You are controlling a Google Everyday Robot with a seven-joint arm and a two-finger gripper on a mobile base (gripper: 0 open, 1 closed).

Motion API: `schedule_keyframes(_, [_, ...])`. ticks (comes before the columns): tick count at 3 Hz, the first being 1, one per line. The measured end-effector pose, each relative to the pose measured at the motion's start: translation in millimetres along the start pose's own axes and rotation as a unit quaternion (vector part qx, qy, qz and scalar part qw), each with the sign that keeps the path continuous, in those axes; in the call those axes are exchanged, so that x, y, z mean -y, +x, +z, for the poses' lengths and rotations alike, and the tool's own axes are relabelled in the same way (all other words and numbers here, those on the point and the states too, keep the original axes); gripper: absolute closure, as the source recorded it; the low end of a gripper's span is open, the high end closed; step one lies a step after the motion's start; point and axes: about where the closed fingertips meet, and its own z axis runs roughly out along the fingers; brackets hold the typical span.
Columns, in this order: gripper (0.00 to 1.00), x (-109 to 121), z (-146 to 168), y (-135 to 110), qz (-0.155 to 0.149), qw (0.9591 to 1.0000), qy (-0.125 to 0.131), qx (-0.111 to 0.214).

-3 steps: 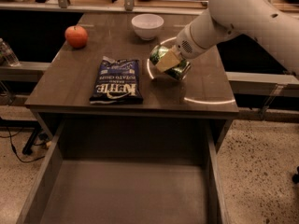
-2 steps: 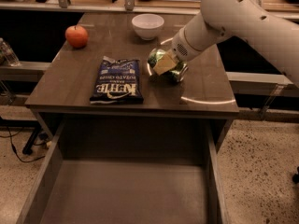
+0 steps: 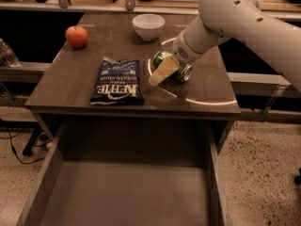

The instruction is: Pick green can from top drawer and place on counter

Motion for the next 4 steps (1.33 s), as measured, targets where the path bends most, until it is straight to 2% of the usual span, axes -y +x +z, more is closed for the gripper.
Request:
schedule_keyframes(1, [0.0,1.8,-6.1,4.0,0.002,1.0,0.001,-0.001])
schedule_keyframes(2, [0.0,13.2,-52.0,13.1,0.009,0.9998,-0.007,0.015])
schedule_keyframes(3, [0.0,37.6,-140.4,23.1,0.019,0.9984,-0.008,0.054])
schedule_keyframes(4, [0.0,63.8,-235.7,23.5,0.023,0.9945,0.025,0.099])
